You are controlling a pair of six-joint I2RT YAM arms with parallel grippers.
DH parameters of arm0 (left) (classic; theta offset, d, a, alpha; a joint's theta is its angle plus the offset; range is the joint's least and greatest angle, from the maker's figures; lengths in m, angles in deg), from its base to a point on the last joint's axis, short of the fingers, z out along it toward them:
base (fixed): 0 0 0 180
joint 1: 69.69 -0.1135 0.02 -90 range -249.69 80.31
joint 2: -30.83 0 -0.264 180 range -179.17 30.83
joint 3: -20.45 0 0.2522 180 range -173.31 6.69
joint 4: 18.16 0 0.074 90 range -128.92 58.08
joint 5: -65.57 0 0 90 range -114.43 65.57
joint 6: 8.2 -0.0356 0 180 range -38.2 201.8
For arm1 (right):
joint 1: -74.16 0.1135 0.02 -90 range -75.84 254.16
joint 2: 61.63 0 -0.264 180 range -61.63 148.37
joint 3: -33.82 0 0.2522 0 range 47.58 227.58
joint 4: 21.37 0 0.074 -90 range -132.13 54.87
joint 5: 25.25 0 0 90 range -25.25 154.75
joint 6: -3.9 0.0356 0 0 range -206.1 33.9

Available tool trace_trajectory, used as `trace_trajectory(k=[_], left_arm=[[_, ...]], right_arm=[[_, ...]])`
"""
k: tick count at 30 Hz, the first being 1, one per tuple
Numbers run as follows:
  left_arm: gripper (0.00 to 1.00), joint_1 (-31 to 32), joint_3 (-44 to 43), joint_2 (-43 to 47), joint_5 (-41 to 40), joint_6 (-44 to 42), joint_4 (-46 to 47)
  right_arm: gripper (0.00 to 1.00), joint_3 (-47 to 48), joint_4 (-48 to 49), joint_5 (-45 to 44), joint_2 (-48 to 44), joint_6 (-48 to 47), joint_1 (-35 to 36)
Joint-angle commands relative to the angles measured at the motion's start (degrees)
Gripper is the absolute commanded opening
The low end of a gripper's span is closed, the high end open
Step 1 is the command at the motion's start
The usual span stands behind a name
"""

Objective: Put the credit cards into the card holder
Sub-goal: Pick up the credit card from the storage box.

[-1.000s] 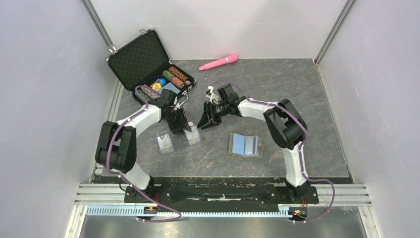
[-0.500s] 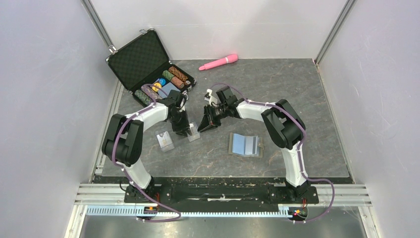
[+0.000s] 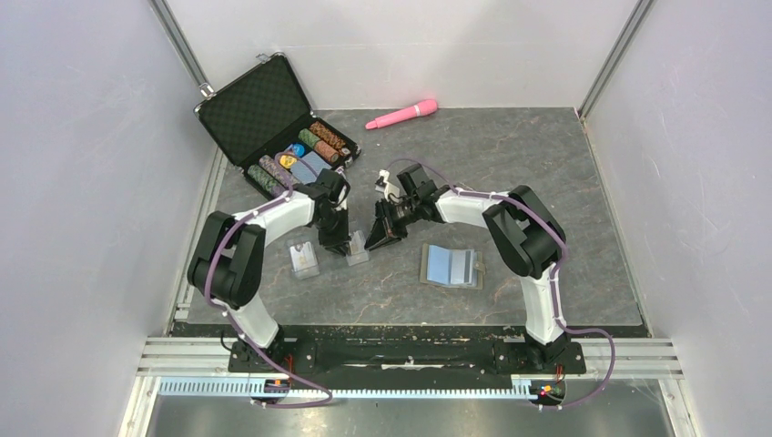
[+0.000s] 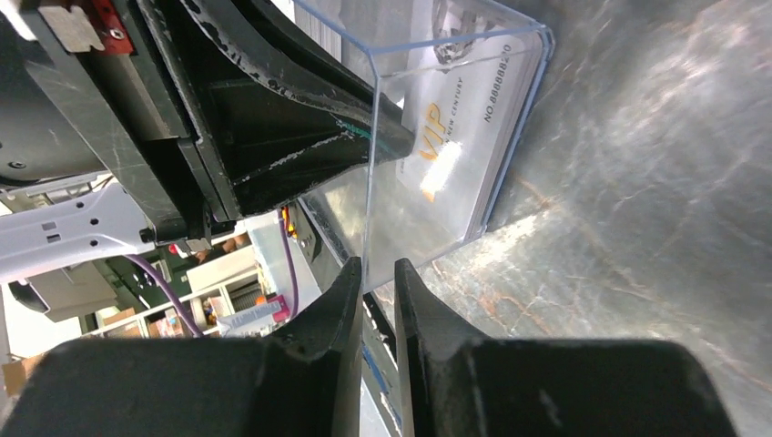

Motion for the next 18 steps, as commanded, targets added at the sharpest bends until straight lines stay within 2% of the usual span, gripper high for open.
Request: trace_trajectory(k=[1, 9, 18], left_arm=[[0.18, 1.2, 2.0, 4.2, 1.2, -3.1, 1.6], [0.11, 1.2, 4.6, 7.7, 3.8, 1.6, 4.7], [0.14, 1.4, 3.3, 9.7, 4.2, 0.2, 2.0]], right_arm=[[0.1, -2.5, -0.9, 3.1, -2.1, -0.9, 4.6], [0.13, -6.0, 1.0, 3.1, -4.2, -0.2, 5.7], [0.13, -7.1, 0.9, 2.4, -4.7, -0.8, 5.8]])
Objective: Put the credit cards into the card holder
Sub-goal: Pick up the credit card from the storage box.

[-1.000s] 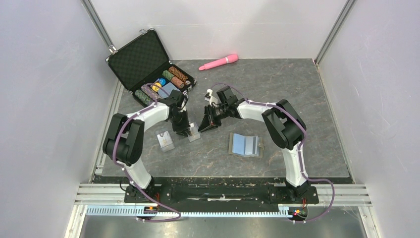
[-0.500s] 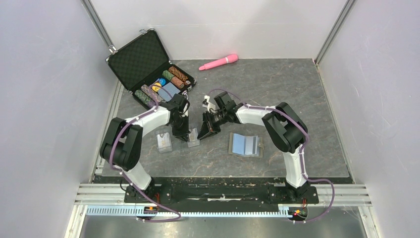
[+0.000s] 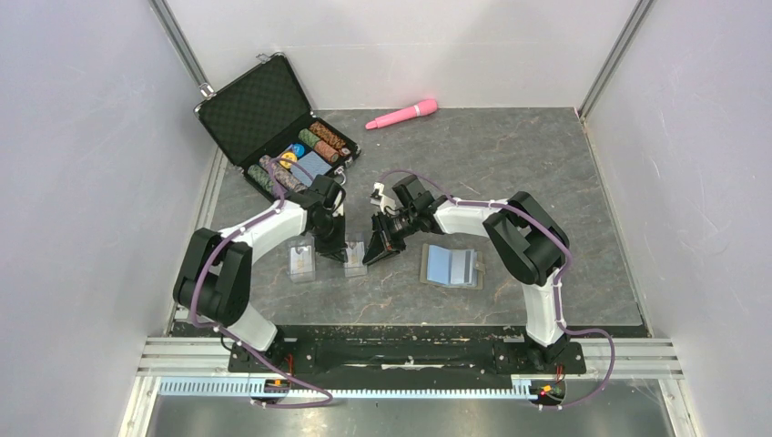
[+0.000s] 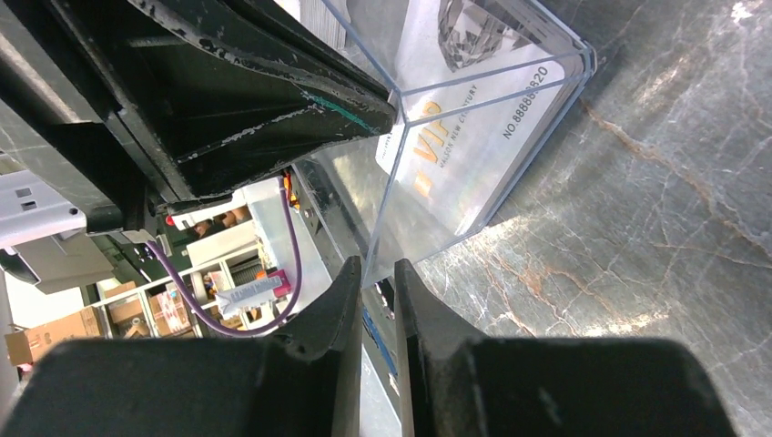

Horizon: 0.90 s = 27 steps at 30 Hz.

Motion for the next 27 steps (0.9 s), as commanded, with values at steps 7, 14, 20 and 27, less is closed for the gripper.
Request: trace_trajectory(k=[7, 14, 20, 27], left_arm=[[0.18, 1.0, -1.2, 4.0, 7.4, 2.0, 5.8], [0.21, 1.0, 1.7, 5.9, 11.0, 5.5, 10.5], [0.21, 1.4, 3.1, 3.4, 8.3, 4.9, 9.1], [0.19, 2.2, 2.8, 2.2, 5.9, 3.4, 7.2]], right_arm=[[0.13, -2.8, -0.3, 1.0, -2.2, -2.1, 1.9], [0.13, -3.4, -0.2, 0.5, -2.6, -2.3, 1.9], [0.13, -3.4, -0.2, 0.4, -2.7, -2.4, 1.9], [0.13, -3.3, -0.2, 0.5, -2.5, -2.5, 1.9]])
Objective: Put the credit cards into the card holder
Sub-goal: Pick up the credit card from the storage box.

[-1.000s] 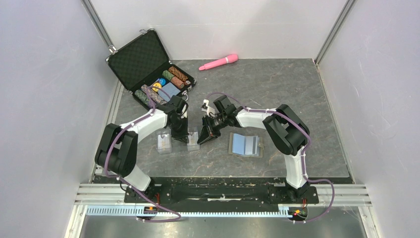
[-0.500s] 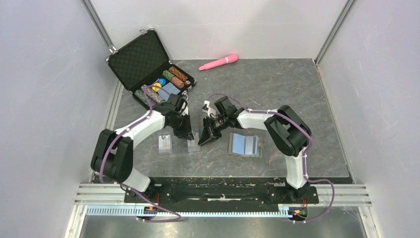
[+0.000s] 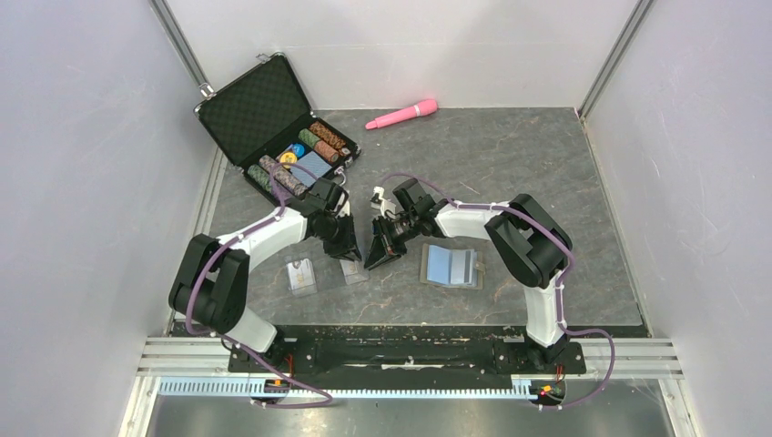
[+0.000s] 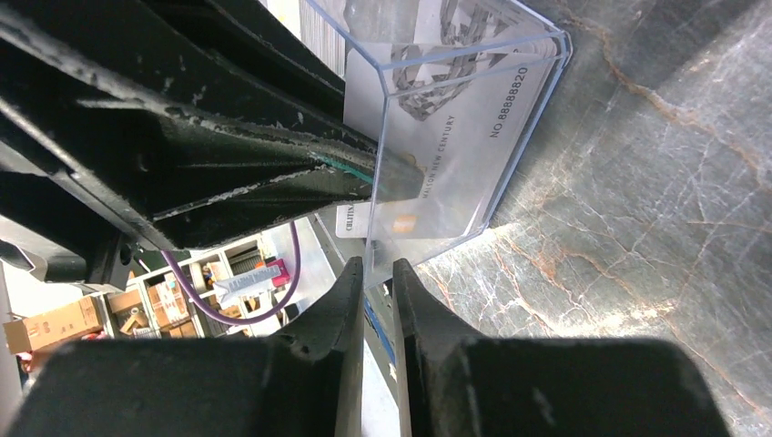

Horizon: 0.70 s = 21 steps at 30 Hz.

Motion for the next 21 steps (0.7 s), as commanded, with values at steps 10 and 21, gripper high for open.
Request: trace_trajectory(k=[10, 21], left_arm=[[0.02, 0.9, -5.6, 5.1, -6.3, -1.7, -6.9], [0.03, 1.0, -10.4, 14.7, 7.8, -2.9, -1.3]], right_arm=[[0.39, 1.1, -1.0, -3.5, -5.3, -3.8, -1.1], [0.77, -6.6, 1.6, -3.7, -19.2, -8.5, -12.7]])
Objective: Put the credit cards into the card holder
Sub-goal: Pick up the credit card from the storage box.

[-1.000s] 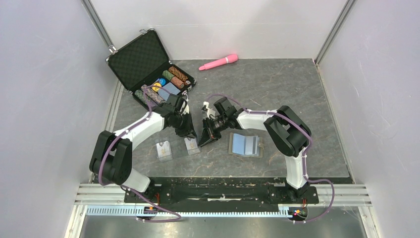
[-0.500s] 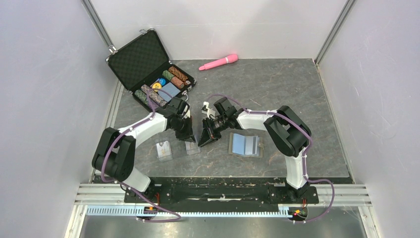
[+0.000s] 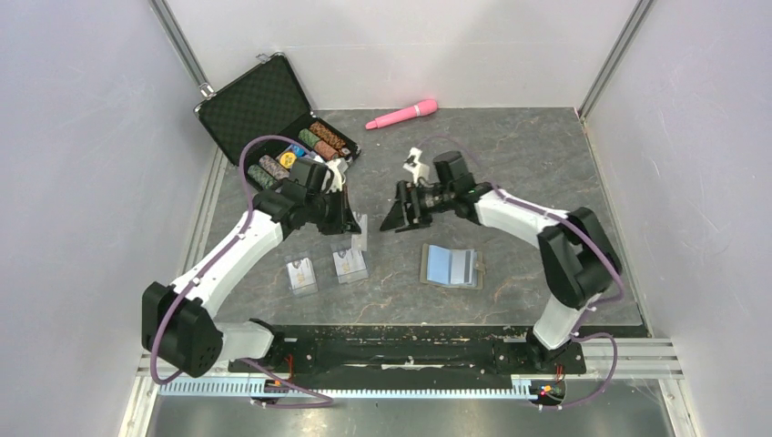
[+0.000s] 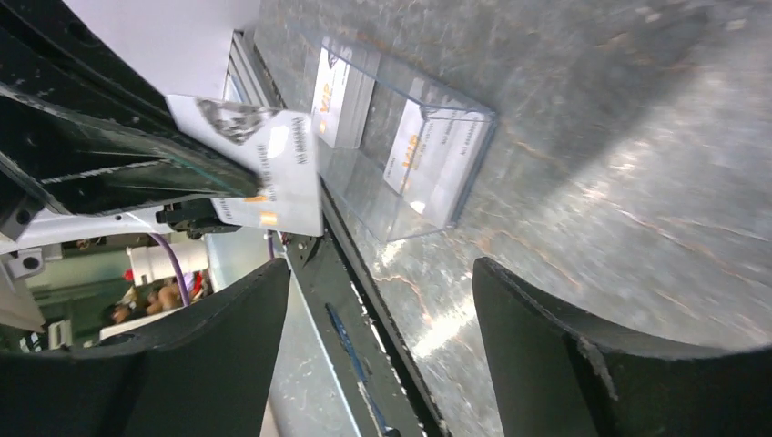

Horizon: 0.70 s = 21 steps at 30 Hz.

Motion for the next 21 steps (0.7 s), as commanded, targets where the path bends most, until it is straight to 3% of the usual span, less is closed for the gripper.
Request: trace_trajectory(k=[1, 5, 10, 21], left_arm=[[0.05, 0.2, -1.0, 1.4, 13.3, 0.1, 9.6], [0.03, 0.2, 4.3, 0.2, 24.9, 9.8, 27.7], [0.02, 0.5, 9.7, -3.2, 33.7, 22.1, 51.6], [0.02, 2.4, 8.3, -6.5, 37.3, 22.4, 54.7]], right_arm=[[0.77, -5.2, 3.2, 1.7, -7.2, -2.9, -5.0], [0.77, -10.5, 6.8, 6.6, -12.5, -2.6, -10.0], [0.62, -14.1, 8.8, 10.0, -17.0, -2.5, -12.6], [0.38, -24.6, 45.6, 16.1, -19.2, 24.2, -12.6]])
